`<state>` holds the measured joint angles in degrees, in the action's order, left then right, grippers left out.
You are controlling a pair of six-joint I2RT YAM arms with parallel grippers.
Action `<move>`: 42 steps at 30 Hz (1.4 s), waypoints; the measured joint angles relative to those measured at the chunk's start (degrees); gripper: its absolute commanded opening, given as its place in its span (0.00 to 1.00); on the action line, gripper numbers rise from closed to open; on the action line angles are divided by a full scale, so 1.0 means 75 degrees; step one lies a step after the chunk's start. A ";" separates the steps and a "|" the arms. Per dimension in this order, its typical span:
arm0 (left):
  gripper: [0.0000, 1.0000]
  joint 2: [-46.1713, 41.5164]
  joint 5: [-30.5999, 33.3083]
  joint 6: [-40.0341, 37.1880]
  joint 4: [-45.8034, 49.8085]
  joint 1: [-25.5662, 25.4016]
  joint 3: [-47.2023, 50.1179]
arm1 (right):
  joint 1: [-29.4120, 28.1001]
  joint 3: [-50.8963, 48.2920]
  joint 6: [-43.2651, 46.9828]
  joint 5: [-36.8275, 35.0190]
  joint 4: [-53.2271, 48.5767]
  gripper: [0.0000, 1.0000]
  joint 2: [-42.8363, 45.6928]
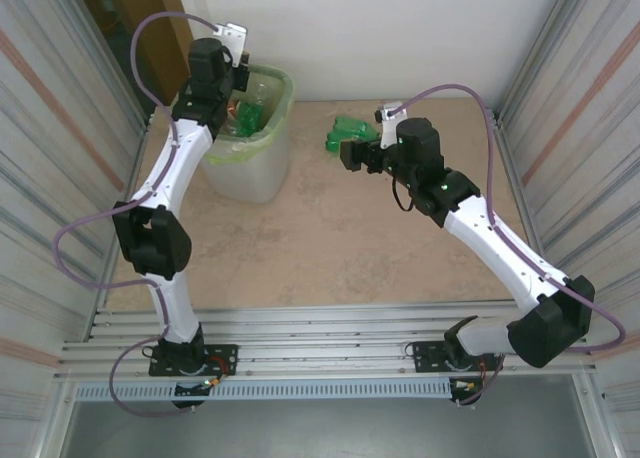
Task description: Put the plastic bottles in the bin
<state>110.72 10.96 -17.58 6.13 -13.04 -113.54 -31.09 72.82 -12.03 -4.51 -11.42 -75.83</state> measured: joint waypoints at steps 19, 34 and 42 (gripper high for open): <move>0.63 -0.0347 -0.0265 -0.0481 0.0452 -0.0501 0.0659 | 0.0166 -0.0198 -0.0143 -0.0029 -0.0032 0.98 0.0274; 0.85 -0.1638 -0.1445 0.0189 0.0277 -0.0796 0.2022 | 0.0370 -0.0198 -0.0198 -0.0029 -0.0032 0.98 0.0265; 0.84 -0.1536 -0.0647 0.0318 0.0300 -0.0790 0.1918 | 0.0466 0.0090 -0.0399 -0.0029 -0.0187 0.98 -0.0172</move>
<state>99.20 6.11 -15.20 8.38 -18.96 -99.15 -27.59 73.49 -15.03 -4.73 -12.82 -77.12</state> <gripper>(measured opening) 0.856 0.976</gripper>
